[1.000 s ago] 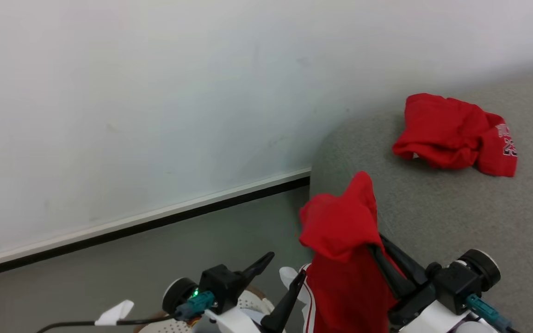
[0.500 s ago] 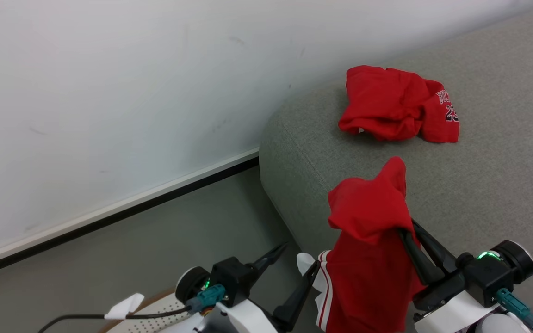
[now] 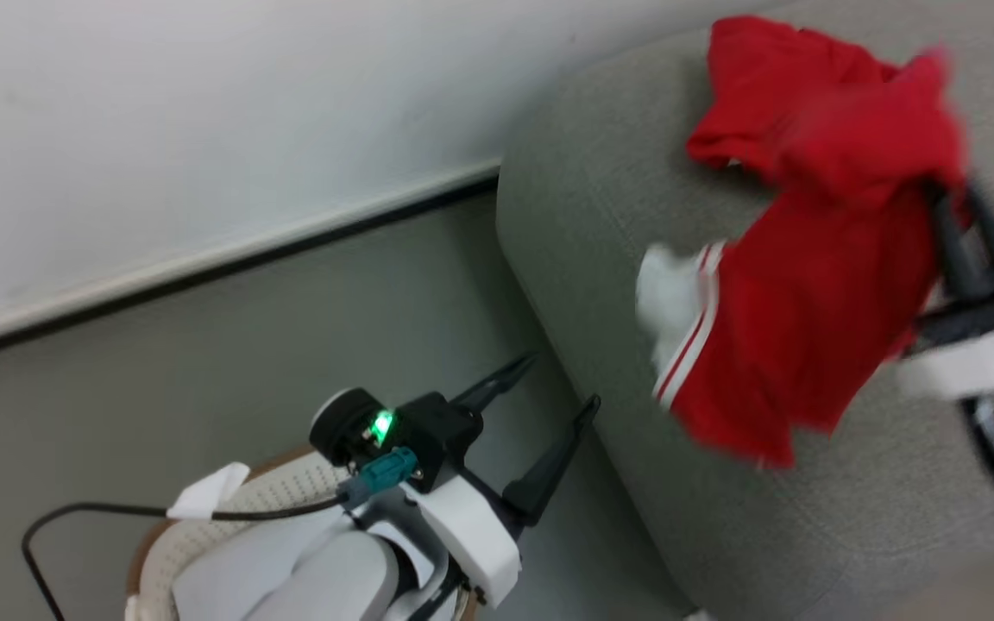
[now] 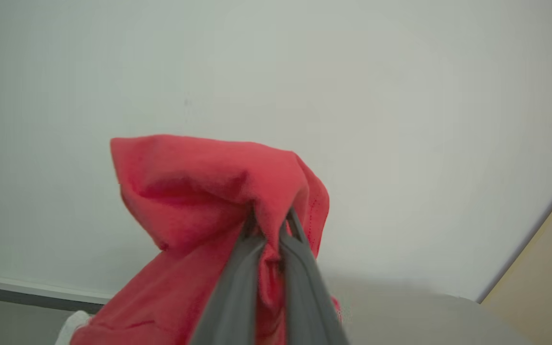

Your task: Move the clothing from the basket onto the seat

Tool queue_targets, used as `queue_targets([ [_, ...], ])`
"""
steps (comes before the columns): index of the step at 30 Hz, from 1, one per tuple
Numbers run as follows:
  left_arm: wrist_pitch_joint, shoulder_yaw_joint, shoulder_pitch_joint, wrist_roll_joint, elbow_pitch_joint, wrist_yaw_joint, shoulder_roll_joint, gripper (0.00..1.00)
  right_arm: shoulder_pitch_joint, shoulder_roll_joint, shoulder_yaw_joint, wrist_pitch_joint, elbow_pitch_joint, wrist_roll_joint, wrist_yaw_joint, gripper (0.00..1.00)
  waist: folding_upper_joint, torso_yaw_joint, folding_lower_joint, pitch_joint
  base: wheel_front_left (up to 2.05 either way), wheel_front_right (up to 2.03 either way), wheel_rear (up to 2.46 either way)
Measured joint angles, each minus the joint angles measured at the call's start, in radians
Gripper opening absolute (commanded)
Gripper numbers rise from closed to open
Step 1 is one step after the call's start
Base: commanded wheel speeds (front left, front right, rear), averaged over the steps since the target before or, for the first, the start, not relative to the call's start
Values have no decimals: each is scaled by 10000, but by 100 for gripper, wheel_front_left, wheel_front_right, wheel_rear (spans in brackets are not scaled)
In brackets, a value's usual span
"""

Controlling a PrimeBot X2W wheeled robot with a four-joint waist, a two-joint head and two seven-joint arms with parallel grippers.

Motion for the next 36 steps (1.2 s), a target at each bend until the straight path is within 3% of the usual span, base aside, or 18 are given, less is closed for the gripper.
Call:
queue_targets([
  [7,148,29,-869,272,-357,-92,268,100,-2741,-700,-1814,337,865,-704,2,0,0,609,1,1382,0,0,0],
  [17,345,6,-1580,539,-1386,-174,587,100,-5958,-2709,-4270,988,2518,-1546,0,0,0,1612,1,3037,0,0,0],
  [23,211,40,-1645,543,-1967,-17,518,100,-6080,-2374,-6101,706,4291,-2431,0,0,0,2118,0,3713,0,0,0],
  [29,424,36,-1176,543,-2178,186,859,100,-5563,-1308,-8378,224,5473,-3985,0,0,-1,2384,0,4065,0,0,0],
  [30,451,86,-1096,539,-2215,230,926,100,-5501,-1108,-8748,201,5561,-4232,2,22,-1,2380,0,4073,0,0,0],
  [31,454,146,-1005,535,-2243,291,982,100,-5480,-905,-9068,134,5630,-4403,2,94,-1,2362,0,4060,0,0,0],
  [32,483,182,-923,516,-2284,341,1062,100,-5477,-731,-9311,123,5662,-4675,0,100,-1,2339,0,4032,0,0,0],
  [36,468,353,-641,437,-2374,497,1264,100,-5500,-314,-9513,40,5745,-5365,0,100,-1,2240,-1,3827,0,0,0],
])
